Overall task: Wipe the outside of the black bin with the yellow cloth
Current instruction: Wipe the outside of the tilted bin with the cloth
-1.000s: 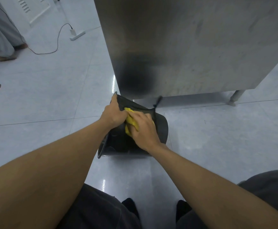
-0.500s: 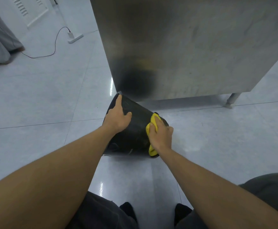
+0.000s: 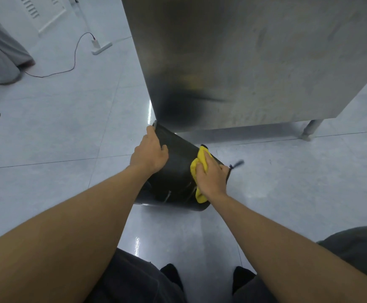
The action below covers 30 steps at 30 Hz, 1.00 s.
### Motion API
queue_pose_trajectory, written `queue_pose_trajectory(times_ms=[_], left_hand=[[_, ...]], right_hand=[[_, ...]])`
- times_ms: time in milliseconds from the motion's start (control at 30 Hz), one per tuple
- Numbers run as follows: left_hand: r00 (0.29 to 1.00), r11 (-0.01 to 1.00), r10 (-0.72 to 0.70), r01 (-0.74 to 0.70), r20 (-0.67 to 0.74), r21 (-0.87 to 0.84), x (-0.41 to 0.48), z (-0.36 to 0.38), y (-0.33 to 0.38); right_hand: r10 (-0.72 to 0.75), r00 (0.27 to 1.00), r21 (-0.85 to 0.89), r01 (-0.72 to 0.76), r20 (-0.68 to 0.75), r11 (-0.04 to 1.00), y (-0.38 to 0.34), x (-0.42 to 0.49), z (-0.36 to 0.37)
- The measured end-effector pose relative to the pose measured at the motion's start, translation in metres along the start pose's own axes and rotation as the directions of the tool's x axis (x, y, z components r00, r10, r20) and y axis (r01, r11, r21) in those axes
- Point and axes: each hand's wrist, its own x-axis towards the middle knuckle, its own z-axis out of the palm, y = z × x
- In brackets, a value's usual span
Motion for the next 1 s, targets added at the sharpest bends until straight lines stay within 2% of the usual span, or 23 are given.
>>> queue_pose_trajectory(times_ms=[67, 133, 233, 300, 400, 500, 600, 667, 733, 767, 867, 933, 1000], left_hand=[[1.0, 0.998, 0.011, -0.011, 0.002, 0.055, -0.001, -0.001, 0.0], [1.0, 0.998, 0.017, -0.017, 0.005, 0.053, -0.002, -0.001, 0.001], [1.0, 1.0, 0.016, -0.016, 0.014, -0.016, -0.002, -0.002, 0.004], [0.999, 0.999, 0.028, -0.027, 0.027, -0.039, -0.002, -0.003, 0.006], [0.998, 0.997, 0.055, -0.054, 0.014, -0.048, -0.003, -0.005, 0.007], [0.999, 0.995, 0.039, -0.04, -0.011, -0.095, -0.002, -0.007, 0.006], [1.0, 0.999, -0.006, 0.005, -0.017, -0.048, -0.001, -0.009, -0.001], [1.0, 1.0, -0.006, 0.006, 0.004, -0.007, -0.002, -0.009, -0.002], [1.0, 1.0, 0.01, -0.009, 0.024, -0.014, -0.003, -0.007, 0.002], [0.999, 0.999, 0.024, -0.024, 0.028, -0.033, -0.004, -0.005, 0.005], [0.999, 0.996, 0.039, -0.036, 0.035, -0.078, -0.004, -0.002, 0.011], [0.998, 0.995, 0.048, -0.045, 0.038, -0.086, -0.002, 0.0, 0.013], [0.997, 0.993, 0.078, -0.076, 0.023, -0.092, -0.001, -0.001, 0.014]], right_hand=[[0.126, 0.992, 0.022, -0.126, -0.015, 0.992, -0.002, 0.001, -0.004], [0.119, 0.993, 0.038, -0.118, -0.014, 0.992, -0.013, -0.002, -0.006], [-0.204, 0.978, 0.052, 0.202, 0.042, 0.978, -0.04, -0.011, 0.001], [-0.326, 0.939, 0.105, 0.316, 0.107, 0.943, -0.049, -0.011, 0.008], [-0.282, 0.95, 0.184, 0.256, 0.132, 0.949, -0.048, -0.007, 0.012], [-0.236, 0.972, 0.019, 0.236, 0.015, 0.972, -0.022, -0.005, 0.008], [-0.052, 0.998, -0.047, 0.05, -0.04, 0.998, 0.011, -0.002, 0.0], [0.092, 0.995, -0.013, -0.093, -0.05, 0.996, 0.02, -0.002, -0.004], [0.17, 0.982, 0.039, -0.168, -0.084, 0.985, 0.014, -0.004, -0.005], [0.141, 0.985, 0.039, -0.137, -0.102, 0.99, 0.008, -0.005, -0.005], [-0.131, 0.988, 0.003, 0.131, -0.076, 0.991, -0.016, -0.008, 0.0], [-0.289, 0.957, 0.042, 0.288, 0.0, 0.957, -0.033, -0.007, 0.006], [-0.388, 0.92, 0.107, 0.38, 0.065, 0.919, -0.044, -0.008, 0.011]])
